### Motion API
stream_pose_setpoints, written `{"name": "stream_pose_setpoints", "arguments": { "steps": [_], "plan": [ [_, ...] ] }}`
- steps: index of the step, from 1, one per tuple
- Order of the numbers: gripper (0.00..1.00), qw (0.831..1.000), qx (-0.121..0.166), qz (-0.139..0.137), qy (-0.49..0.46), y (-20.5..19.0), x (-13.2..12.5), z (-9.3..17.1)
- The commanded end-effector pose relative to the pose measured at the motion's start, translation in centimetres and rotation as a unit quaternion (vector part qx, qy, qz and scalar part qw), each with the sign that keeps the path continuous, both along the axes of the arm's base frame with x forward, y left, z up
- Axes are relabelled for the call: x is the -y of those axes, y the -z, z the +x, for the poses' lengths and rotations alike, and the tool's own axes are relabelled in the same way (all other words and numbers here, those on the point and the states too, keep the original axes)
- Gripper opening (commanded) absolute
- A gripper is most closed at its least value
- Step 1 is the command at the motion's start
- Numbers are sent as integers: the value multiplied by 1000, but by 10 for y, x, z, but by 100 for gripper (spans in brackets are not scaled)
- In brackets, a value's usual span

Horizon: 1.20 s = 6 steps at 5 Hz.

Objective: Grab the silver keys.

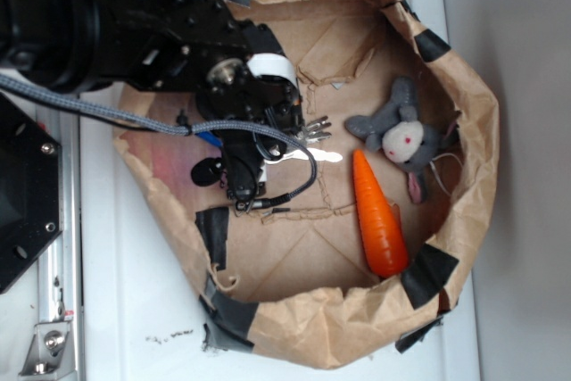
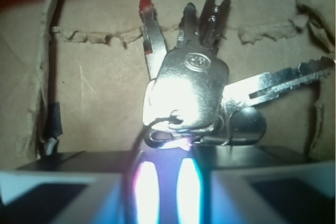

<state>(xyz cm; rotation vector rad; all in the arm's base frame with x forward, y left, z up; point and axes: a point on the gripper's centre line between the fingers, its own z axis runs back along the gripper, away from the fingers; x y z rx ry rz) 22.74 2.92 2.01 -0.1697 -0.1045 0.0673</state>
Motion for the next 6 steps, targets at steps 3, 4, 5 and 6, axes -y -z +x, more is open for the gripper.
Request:
{"name": "stream_pose_setpoints", "arguments": {
  "steps": [3, 4, 5, 6],
  "plan": [
    [0, 992, -37, 28, -115, -77, -5, 25],
    [0, 988, -53, -57, -131, -124, -9, 29],
    [0, 988, -37, -91, -117, -154, -10, 24],
    [0, 989, -30, -44, -139, -129, -2, 34]
  ]
}}
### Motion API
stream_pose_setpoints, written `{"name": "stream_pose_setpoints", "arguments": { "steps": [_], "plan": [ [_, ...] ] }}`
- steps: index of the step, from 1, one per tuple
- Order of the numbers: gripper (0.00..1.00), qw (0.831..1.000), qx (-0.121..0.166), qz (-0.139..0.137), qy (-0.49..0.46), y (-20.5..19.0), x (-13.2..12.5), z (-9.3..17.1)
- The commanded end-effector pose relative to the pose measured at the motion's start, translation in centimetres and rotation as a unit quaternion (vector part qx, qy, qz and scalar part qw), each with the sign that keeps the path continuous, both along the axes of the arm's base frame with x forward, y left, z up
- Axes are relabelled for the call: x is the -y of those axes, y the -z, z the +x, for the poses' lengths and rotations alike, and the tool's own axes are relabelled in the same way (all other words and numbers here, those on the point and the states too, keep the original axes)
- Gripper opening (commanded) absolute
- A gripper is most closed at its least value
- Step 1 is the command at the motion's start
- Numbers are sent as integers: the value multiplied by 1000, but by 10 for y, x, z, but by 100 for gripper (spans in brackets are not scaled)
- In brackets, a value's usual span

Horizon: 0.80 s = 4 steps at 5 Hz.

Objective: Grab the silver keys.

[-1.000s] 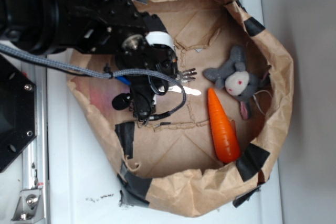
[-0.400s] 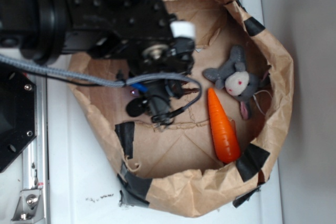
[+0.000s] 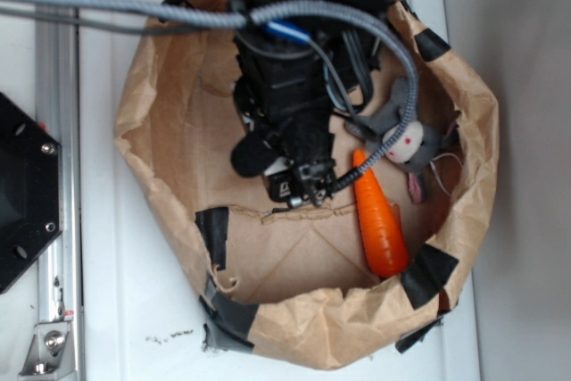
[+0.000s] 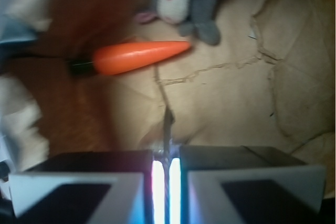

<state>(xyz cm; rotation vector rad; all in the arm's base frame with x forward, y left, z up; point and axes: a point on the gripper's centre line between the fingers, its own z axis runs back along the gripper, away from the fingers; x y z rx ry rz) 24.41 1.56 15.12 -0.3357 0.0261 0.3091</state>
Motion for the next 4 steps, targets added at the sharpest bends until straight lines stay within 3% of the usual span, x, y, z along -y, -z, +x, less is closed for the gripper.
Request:
{"name": "stream_pose_setpoints", "arguments": {
  "steps": [1, 3, 4],
  "plan": [
    [0, 997, 48, 55, -35, 5, -14, 20],
    [0, 995, 70, 53, -56, 4, -12, 23],
    [0, 991, 89, 77, -61, 9, -10, 23]
  ]
}}
